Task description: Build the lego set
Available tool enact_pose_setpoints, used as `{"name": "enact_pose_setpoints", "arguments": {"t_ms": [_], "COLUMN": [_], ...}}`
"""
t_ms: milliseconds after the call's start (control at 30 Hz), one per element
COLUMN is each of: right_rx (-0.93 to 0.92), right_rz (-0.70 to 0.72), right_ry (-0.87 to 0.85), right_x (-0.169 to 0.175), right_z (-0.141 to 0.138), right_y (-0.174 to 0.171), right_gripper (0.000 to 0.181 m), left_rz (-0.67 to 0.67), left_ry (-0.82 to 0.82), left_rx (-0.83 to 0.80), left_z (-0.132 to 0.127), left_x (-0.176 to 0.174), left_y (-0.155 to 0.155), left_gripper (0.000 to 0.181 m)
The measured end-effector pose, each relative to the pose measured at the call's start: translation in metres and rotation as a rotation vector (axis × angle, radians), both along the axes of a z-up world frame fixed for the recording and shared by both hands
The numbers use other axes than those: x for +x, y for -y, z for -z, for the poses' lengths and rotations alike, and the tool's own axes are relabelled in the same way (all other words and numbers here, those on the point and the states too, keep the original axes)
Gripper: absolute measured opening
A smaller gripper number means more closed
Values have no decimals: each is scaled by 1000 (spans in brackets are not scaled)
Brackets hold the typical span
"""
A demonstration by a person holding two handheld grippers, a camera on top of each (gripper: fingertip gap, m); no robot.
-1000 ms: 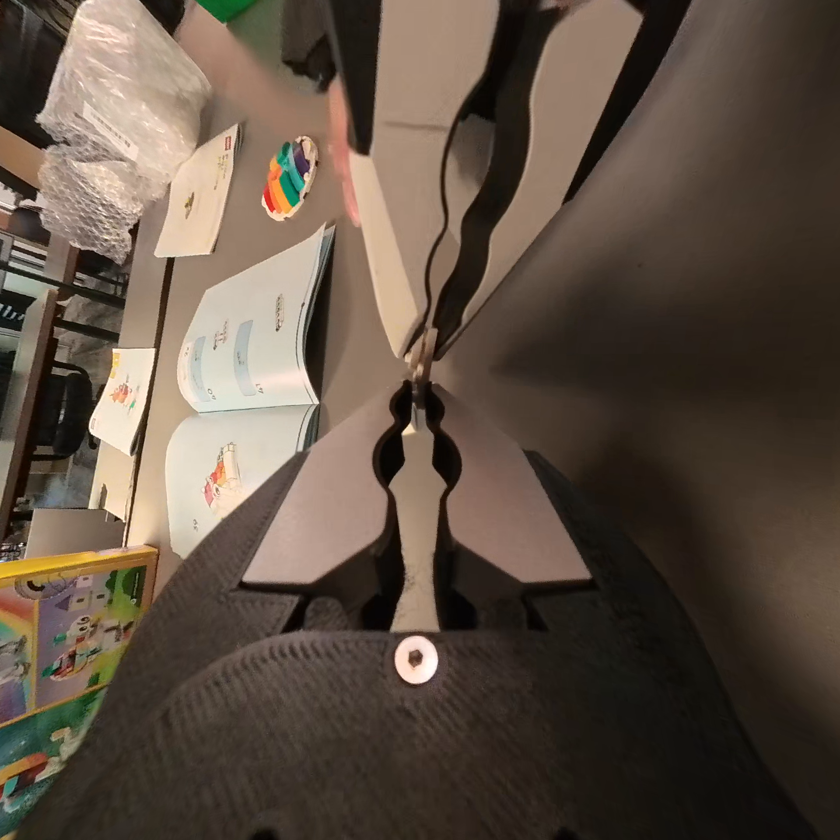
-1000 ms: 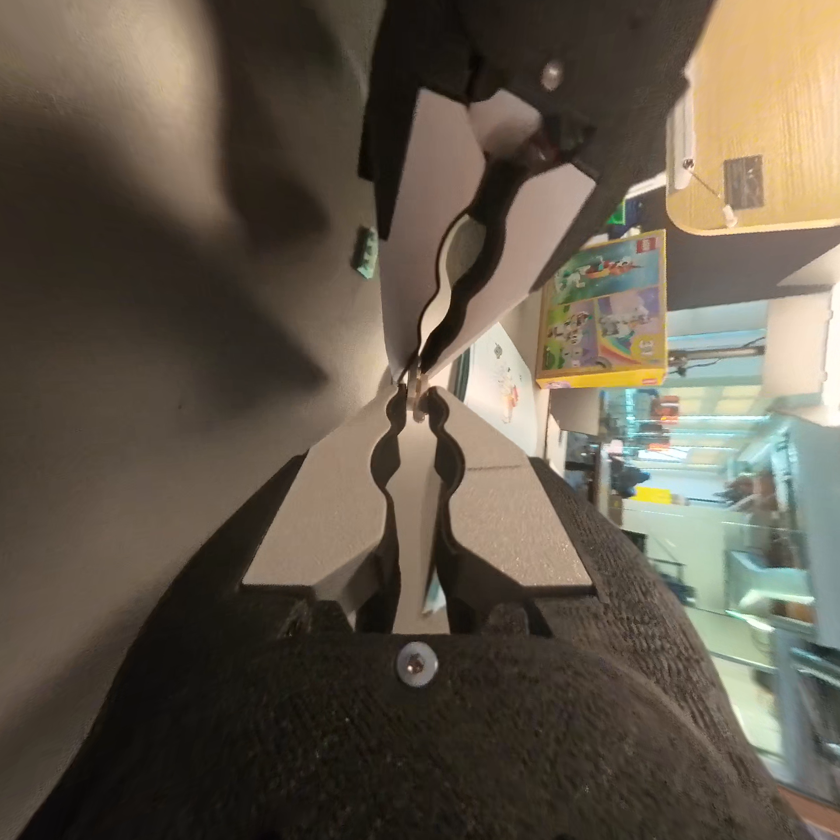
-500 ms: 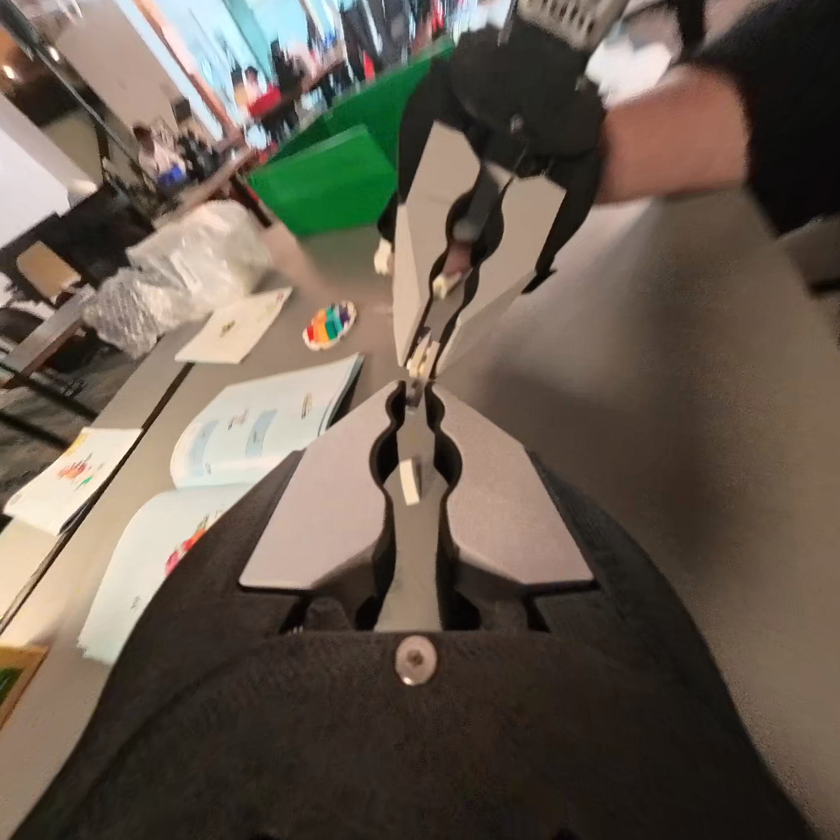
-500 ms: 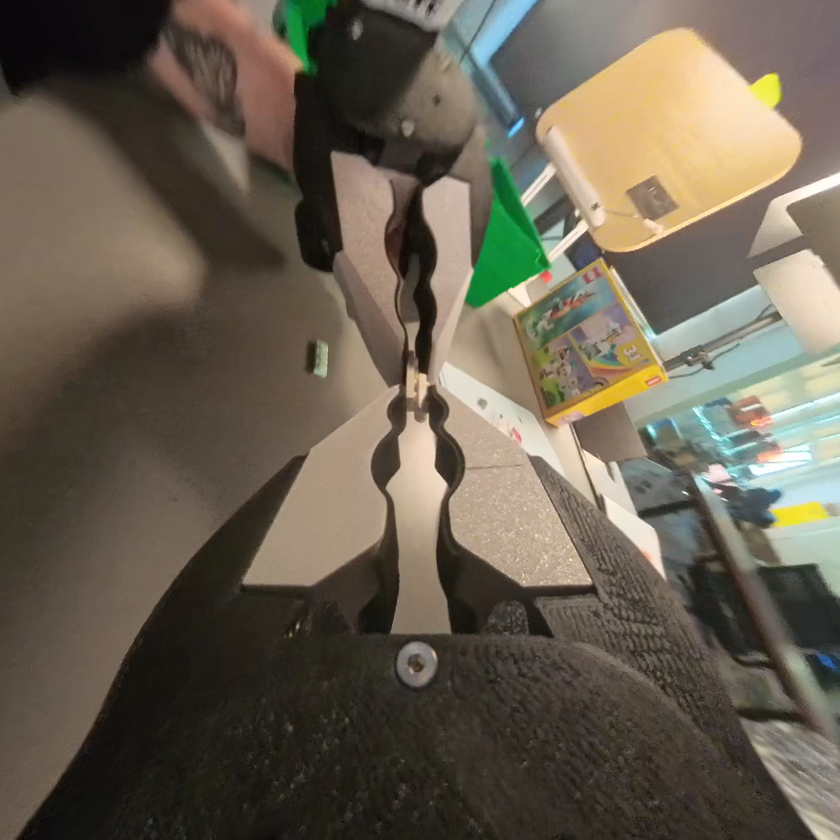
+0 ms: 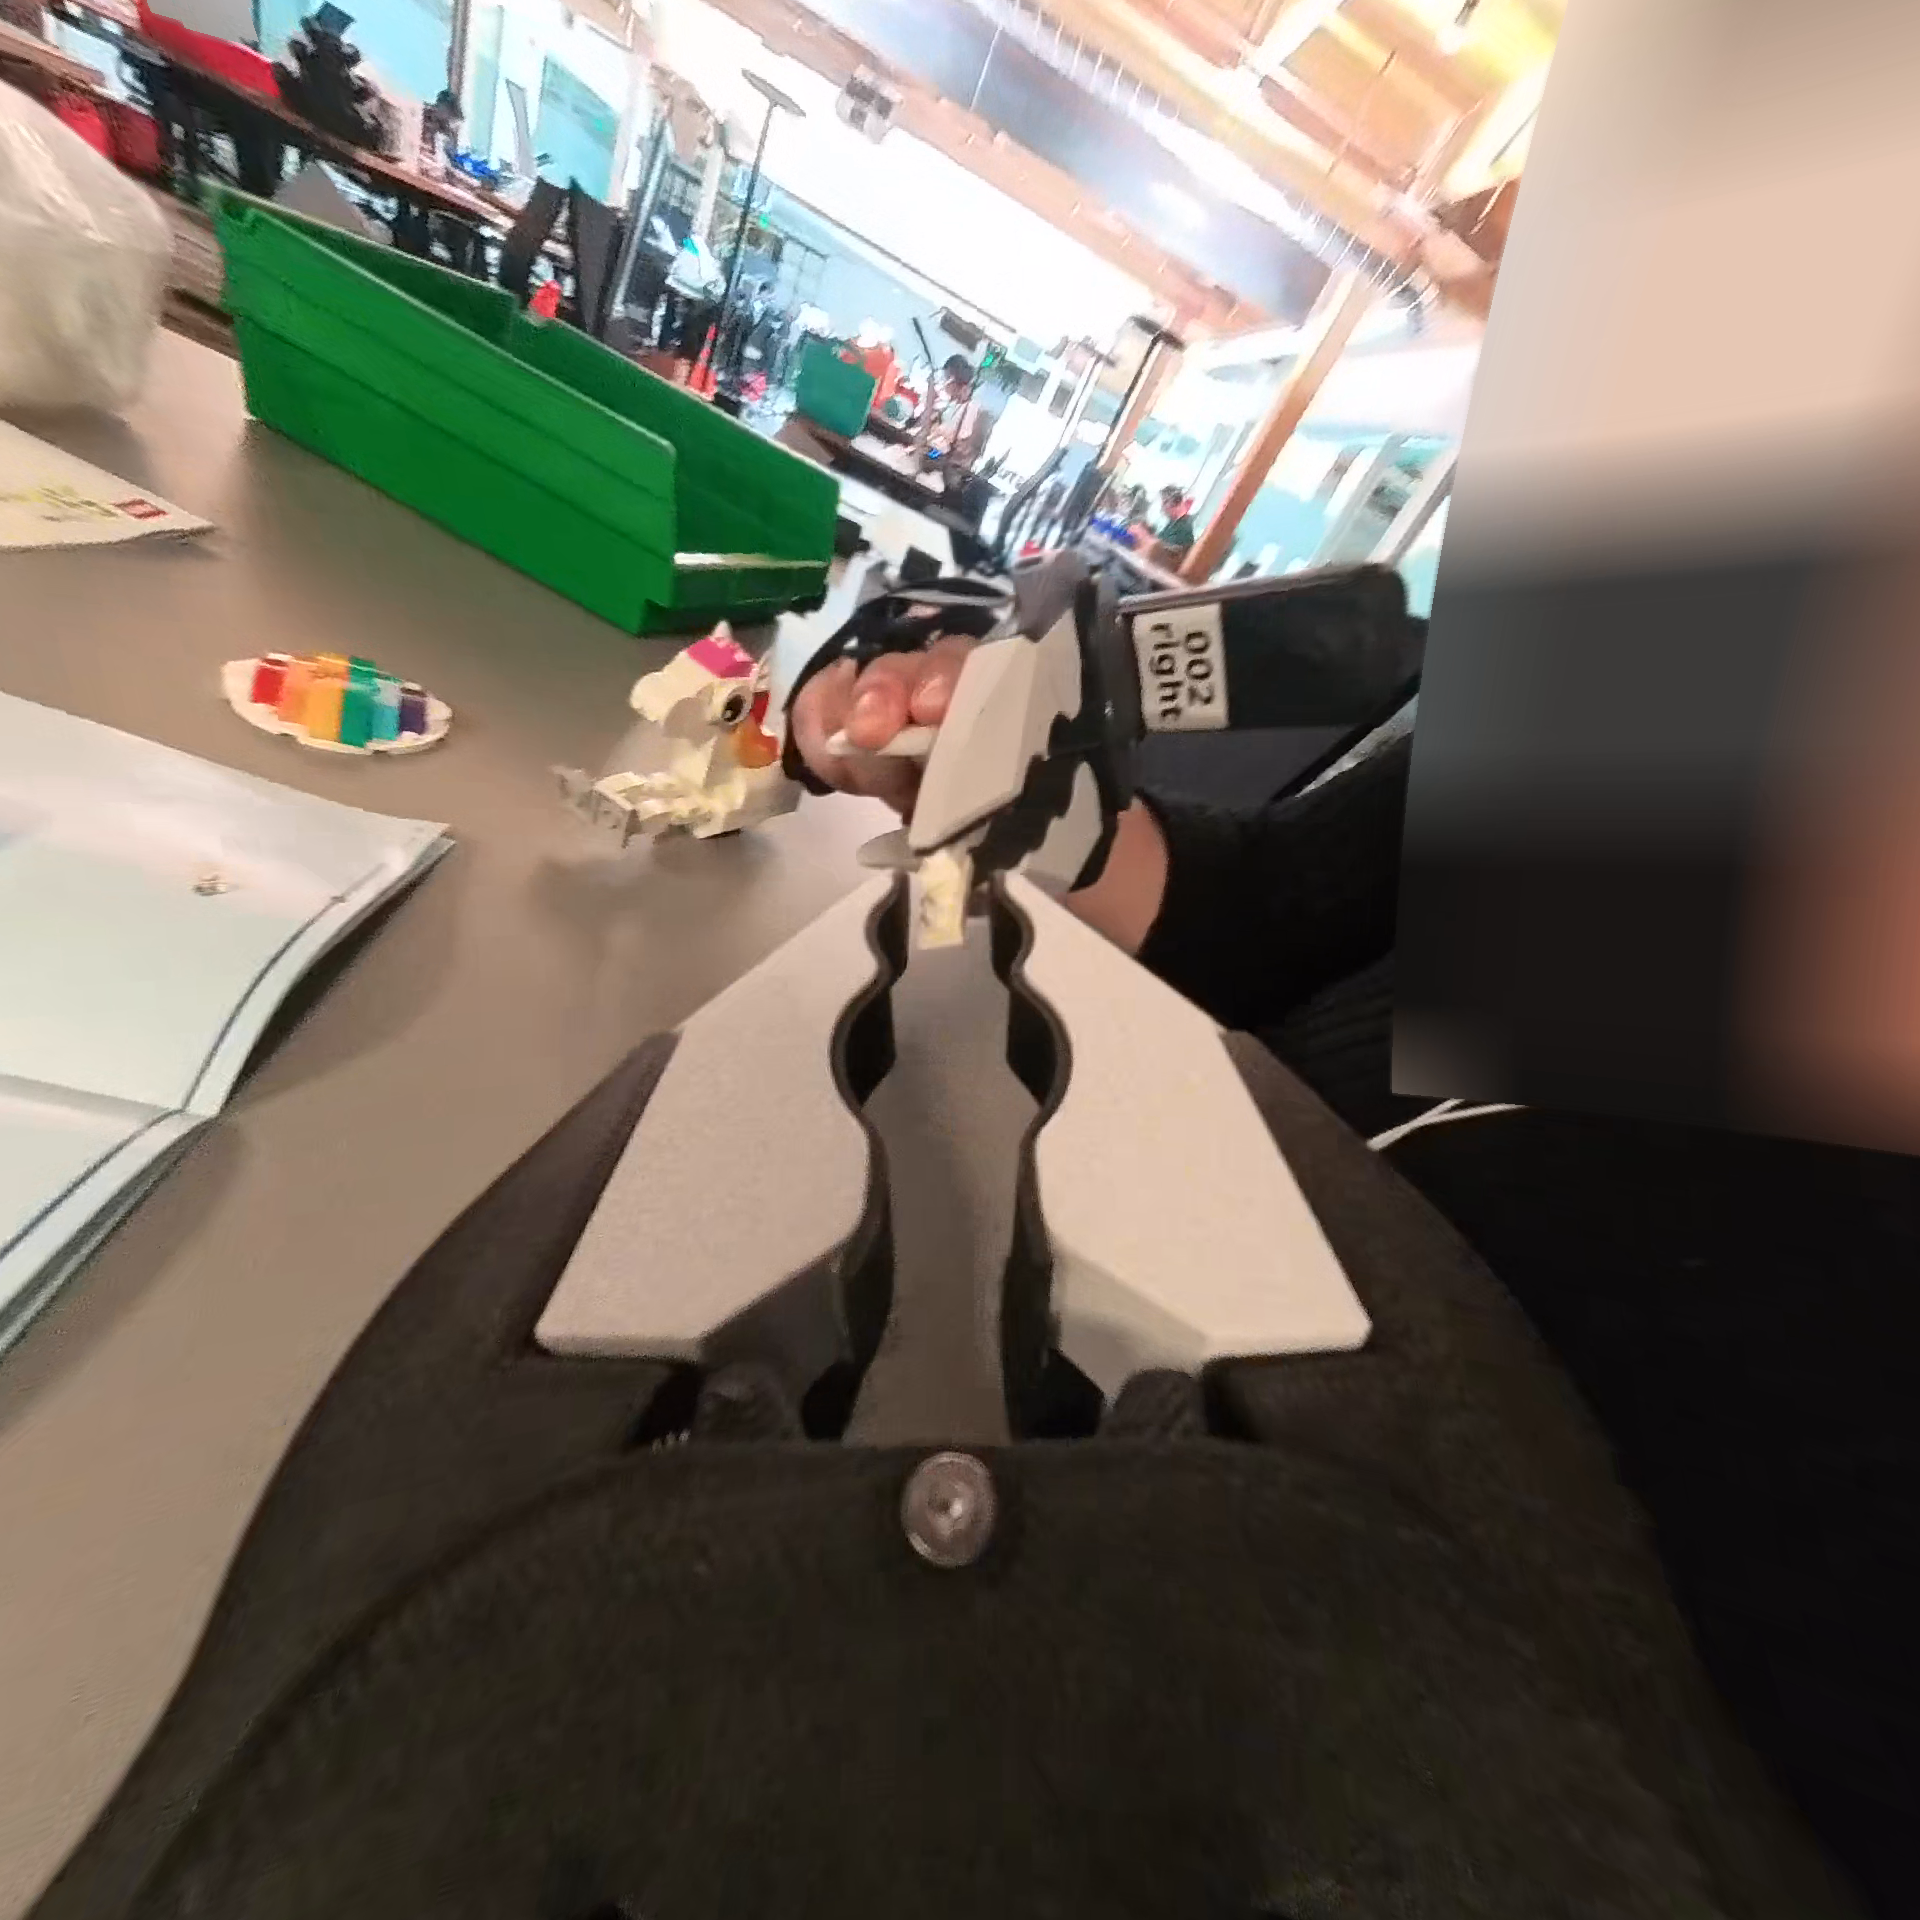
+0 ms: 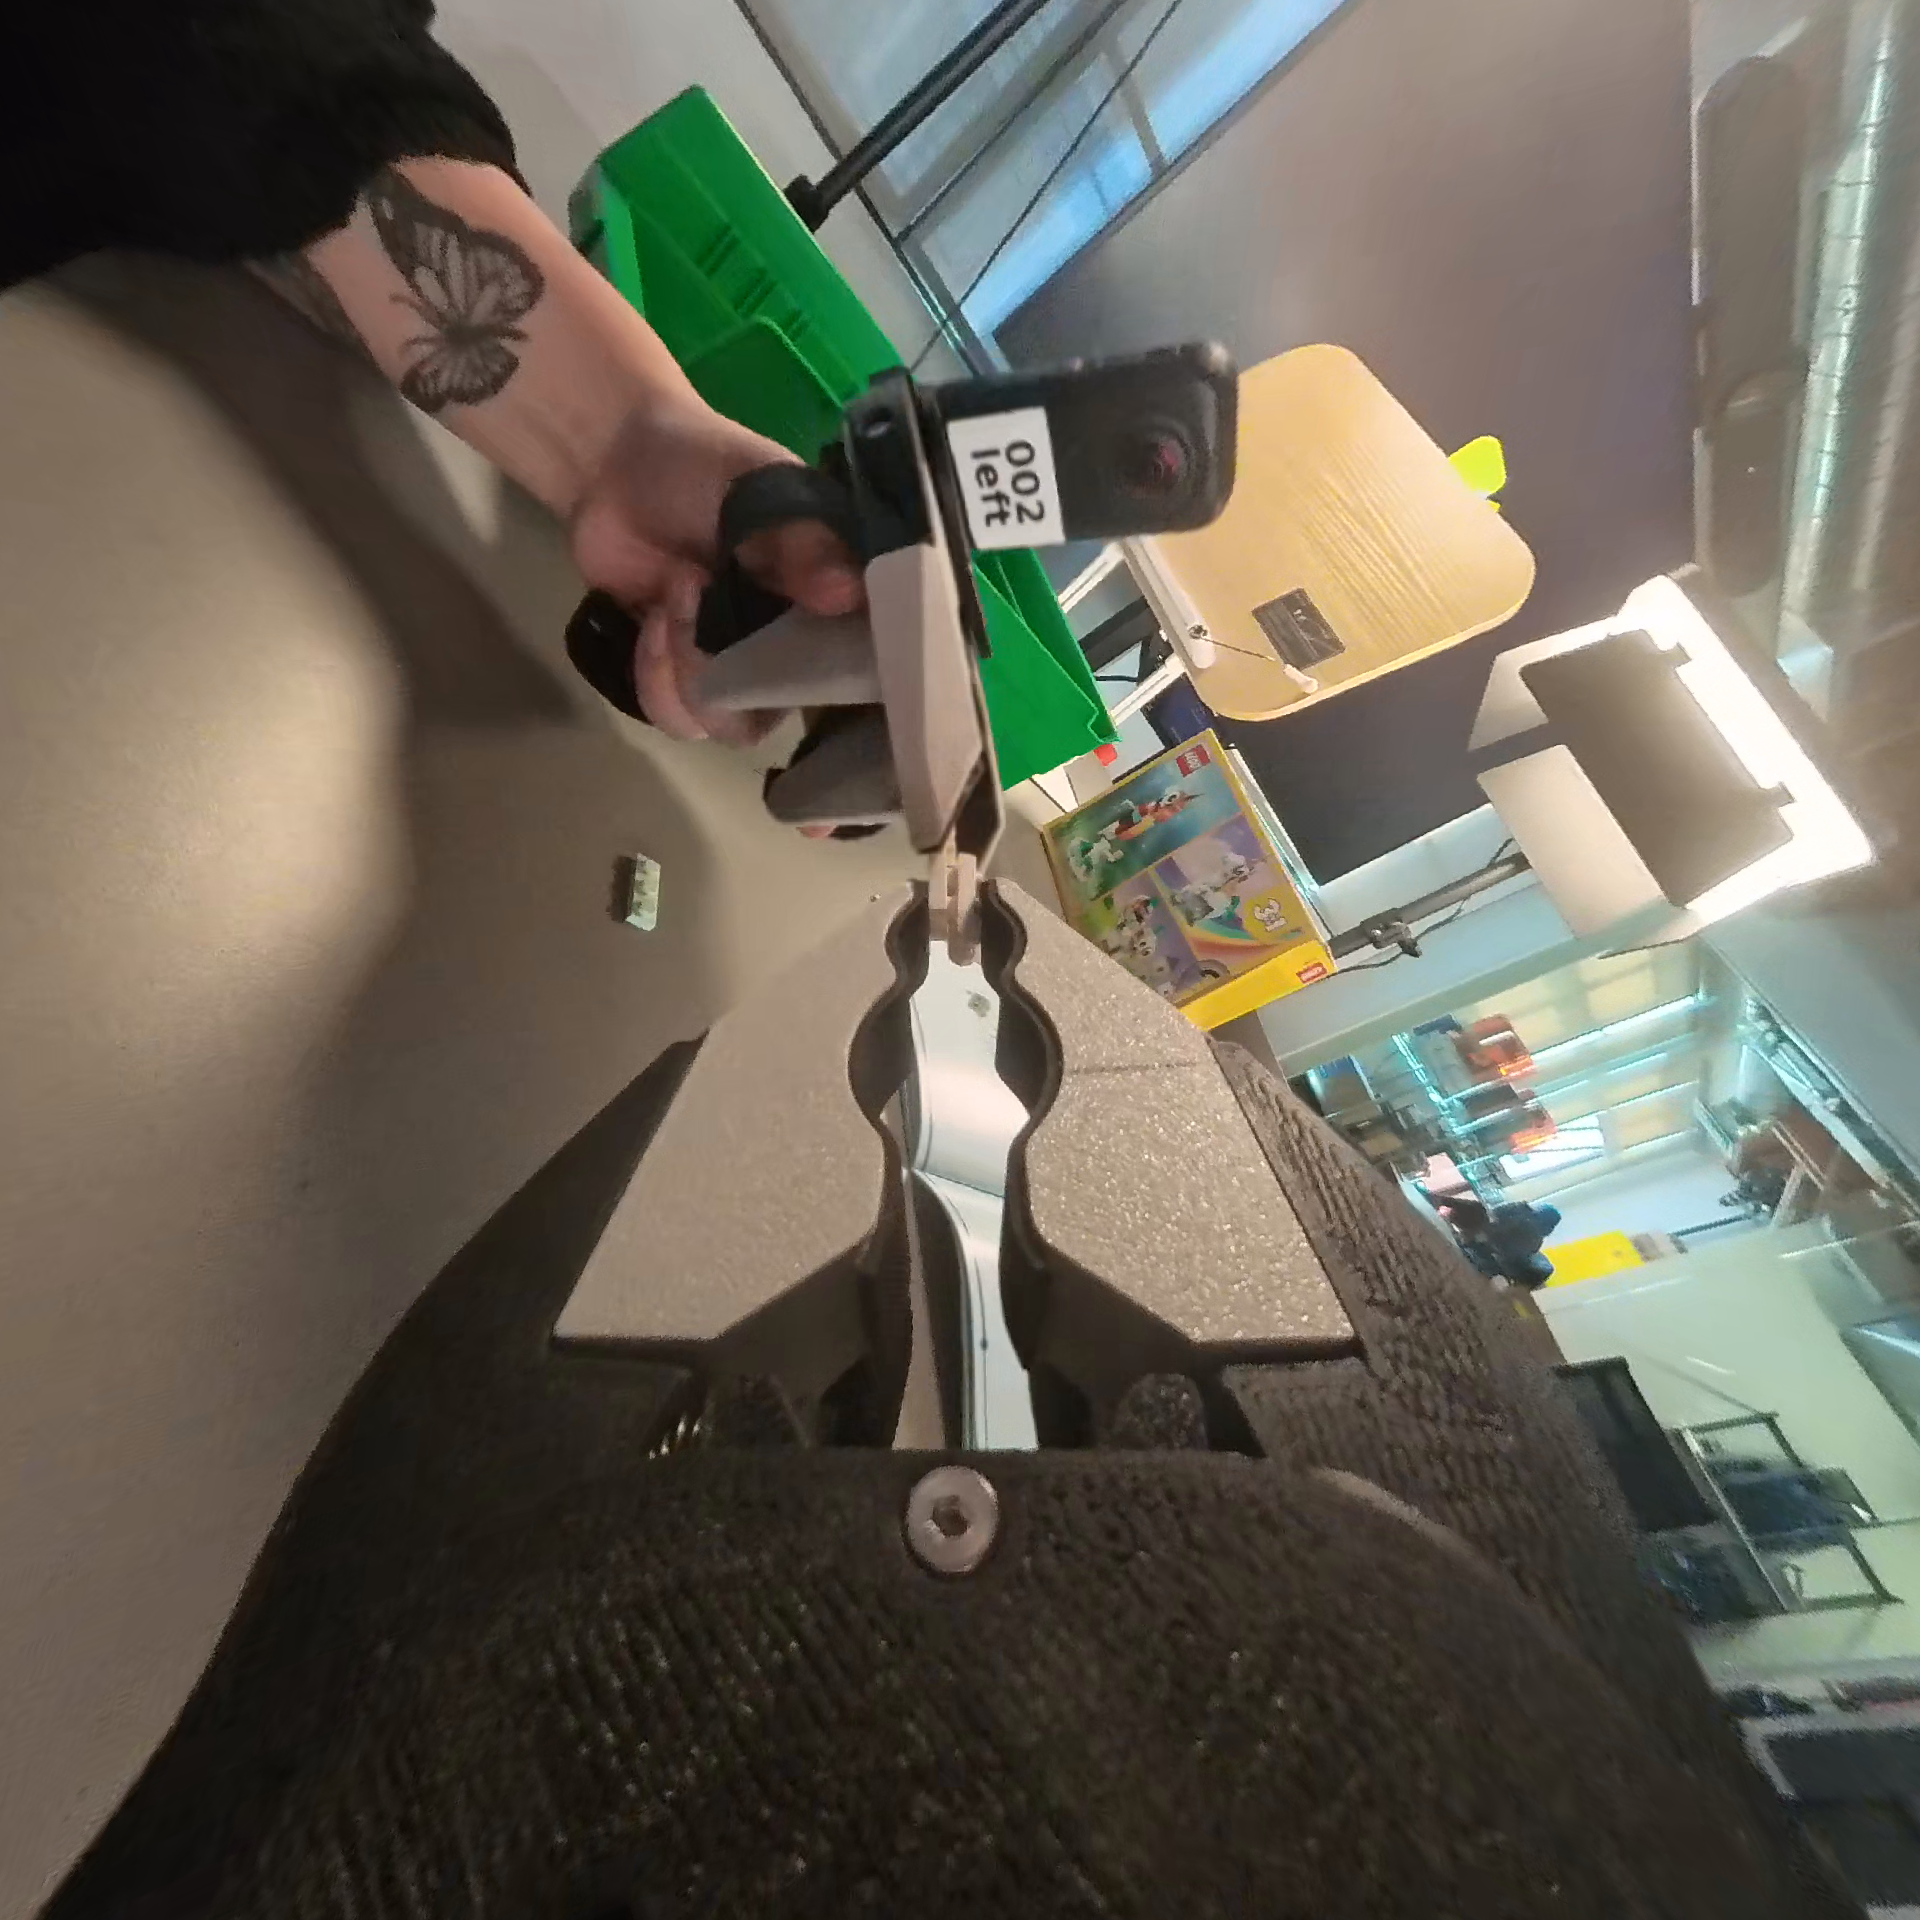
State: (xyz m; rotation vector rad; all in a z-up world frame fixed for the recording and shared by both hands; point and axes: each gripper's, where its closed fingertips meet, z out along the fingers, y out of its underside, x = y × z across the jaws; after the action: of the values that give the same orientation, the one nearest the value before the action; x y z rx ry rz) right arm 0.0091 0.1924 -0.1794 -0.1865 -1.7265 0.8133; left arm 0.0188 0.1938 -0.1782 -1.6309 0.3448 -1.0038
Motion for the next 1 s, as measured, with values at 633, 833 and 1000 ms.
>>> {"name": "enact_pose_setpoints", "arguments": {"t_ms": [633, 833, 1000], "right_rx": [99, 186, 55], "right_rz": [193, 298, 339], "right_ry": [-57, -64, 75], "right_x": [-16, -25, -26], "right_z": [3, 10, 17], "right_y": [-21, -27, -48], "right_gripper": [24, 21, 25], "left_rz": [-218, -305, -440], "left_ry": [-119, -189, -287], "left_rx": [-27, -83, -92], "left_z": [11, 25, 32], "left_x": [-22, -32, -56], "left_y": [-20, -28, -32], "left_gripper": [8, 8, 7]}}
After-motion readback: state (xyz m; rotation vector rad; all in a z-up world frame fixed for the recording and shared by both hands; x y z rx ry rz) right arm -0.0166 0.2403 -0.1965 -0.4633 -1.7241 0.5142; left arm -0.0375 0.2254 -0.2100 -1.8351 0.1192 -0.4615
